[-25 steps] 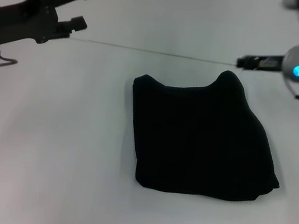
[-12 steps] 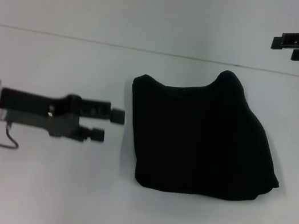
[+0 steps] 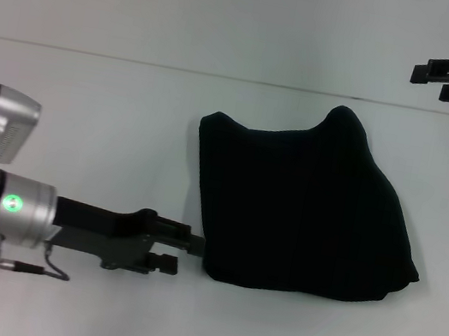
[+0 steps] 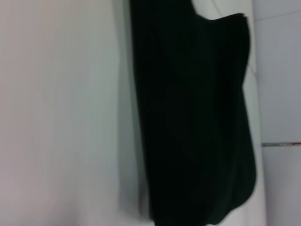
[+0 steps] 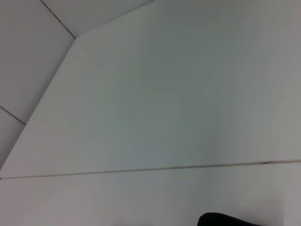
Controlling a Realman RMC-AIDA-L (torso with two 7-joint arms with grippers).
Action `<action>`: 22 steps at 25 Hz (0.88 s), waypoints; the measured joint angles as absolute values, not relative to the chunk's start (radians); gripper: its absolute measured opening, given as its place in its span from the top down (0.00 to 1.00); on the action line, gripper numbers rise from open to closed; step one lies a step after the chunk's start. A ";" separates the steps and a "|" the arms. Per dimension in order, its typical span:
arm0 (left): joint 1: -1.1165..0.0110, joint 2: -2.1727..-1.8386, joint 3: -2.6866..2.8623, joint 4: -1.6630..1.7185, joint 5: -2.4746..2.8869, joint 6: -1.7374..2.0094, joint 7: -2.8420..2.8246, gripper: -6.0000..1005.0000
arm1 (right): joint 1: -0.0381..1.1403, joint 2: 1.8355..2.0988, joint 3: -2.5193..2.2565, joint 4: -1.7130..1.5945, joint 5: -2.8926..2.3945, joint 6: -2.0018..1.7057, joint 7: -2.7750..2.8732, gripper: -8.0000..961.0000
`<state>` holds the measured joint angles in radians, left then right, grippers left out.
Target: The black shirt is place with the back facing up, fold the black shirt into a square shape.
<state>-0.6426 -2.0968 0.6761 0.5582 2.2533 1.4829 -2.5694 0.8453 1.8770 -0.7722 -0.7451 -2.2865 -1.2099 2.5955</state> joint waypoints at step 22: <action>-0.716 -2.147 0.731 0.466 2.246 1.275 -2.528 0.38 | 0.839 1.881 -0.748 -0.743 -2.282 -1.211 2.585 0.25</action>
<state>-0.7160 -2.1468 0.7310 0.4658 2.2456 1.2753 -2.5279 0.8390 1.8808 -0.7478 -0.7426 -2.2825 -1.2111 2.5847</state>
